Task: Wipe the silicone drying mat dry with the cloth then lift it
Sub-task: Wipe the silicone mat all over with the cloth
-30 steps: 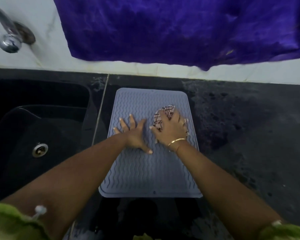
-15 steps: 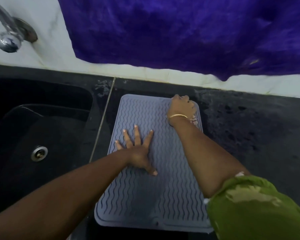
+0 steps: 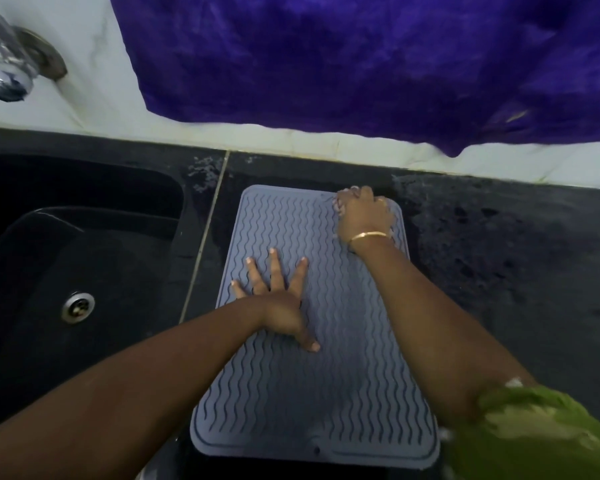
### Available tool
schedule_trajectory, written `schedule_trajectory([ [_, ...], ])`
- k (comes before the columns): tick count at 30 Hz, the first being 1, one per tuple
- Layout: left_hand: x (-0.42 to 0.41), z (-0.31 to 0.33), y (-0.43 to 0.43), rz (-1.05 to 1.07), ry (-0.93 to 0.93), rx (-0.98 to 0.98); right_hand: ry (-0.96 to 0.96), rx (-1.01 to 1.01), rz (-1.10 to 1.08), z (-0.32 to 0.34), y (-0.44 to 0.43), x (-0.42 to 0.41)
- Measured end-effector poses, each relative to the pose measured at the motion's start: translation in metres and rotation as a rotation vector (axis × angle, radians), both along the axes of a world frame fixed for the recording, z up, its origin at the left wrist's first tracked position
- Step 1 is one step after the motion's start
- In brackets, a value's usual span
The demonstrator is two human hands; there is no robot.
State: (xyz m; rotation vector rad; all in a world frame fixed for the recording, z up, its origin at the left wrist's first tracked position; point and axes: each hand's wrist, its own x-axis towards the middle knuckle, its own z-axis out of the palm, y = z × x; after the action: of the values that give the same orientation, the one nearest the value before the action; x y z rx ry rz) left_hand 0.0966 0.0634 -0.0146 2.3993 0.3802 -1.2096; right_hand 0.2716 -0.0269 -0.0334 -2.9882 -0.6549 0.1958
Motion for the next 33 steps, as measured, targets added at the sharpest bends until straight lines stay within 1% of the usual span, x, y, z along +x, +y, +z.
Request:
schedule_trajectory([
  [2,0.000,0.000,0.000,0.001,0.006,0.002,0.005,0.005,0.134,-0.003,-0.021,-0.028],
  [3,0.000,0.000,0.000,-0.002,0.010,0.002,-0.012,0.039,0.157,-0.005,-0.034,-0.048],
  [5,0.001,-0.001,0.000,-0.006,0.014,0.001,-0.039,0.133,0.177,-0.011,-0.058,-0.087],
  [8,0.002,0.000,0.000,-0.011,0.012,0.001,-0.086,0.184,0.168,-0.019,-0.073,-0.122],
  [10,0.002,0.000,0.000,-0.017,0.017,0.002,-0.093,0.212,0.122,-0.020,-0.068,-0.112],
  [12,0.001,0.001,0.001,-0.021,0.017,-0.001,-0.126,0.229,0.087,-0.019,-0.053,-0.082],
  [14,0.001,0.001,0.001,-0.017,0.011,-0.013,-0.152,0.195,0.054,-0.020,-0.034,-0.044],
  [16,0.000,0.000,0.002,-0.017,0.001,-0.013,-0.134,0.142,0.023,-0.018,-0.012,-0.013],
  [19,0.000,-0.001,0.001,-0.007,-0.012,-0.004,-0.096,0.113,-0.040,-0.012,0.008,0.008],
  [21,-0.001,-0.001,0.001,0.003,-0.018,-0.014,-0.045,0.083,0.001,-0.006,0.003,-0.001],
  [23,-0.001,-0.002,0.001,0.000,-0.021,-0.021,-0.033,0.070,0.087,-0.006,-0.017,-0.031],
  [25,-0.001,-0.003,0.002,-0.009,-0.021,-0.026,-0.060,0.153,0.142,-0.011,-0.046,-0.074],
  [28,-0.001,-0.002,0.002,-0.008,-0.017,-0.024,-0.044,0.278,0.168,-0.017,-0.078,-0.127],
  [30,0.000,-0.002,0.002,-0.011,-0.013,-0.014,-0.041,0.299,0.155,-0.023,-0.082,-0.130],
  [33,-0.001,-0.003,0.002,-0.016,-0.022,-0.018,-0.052,0.278,0.146,-0.025,-0.065,-0.091],
])
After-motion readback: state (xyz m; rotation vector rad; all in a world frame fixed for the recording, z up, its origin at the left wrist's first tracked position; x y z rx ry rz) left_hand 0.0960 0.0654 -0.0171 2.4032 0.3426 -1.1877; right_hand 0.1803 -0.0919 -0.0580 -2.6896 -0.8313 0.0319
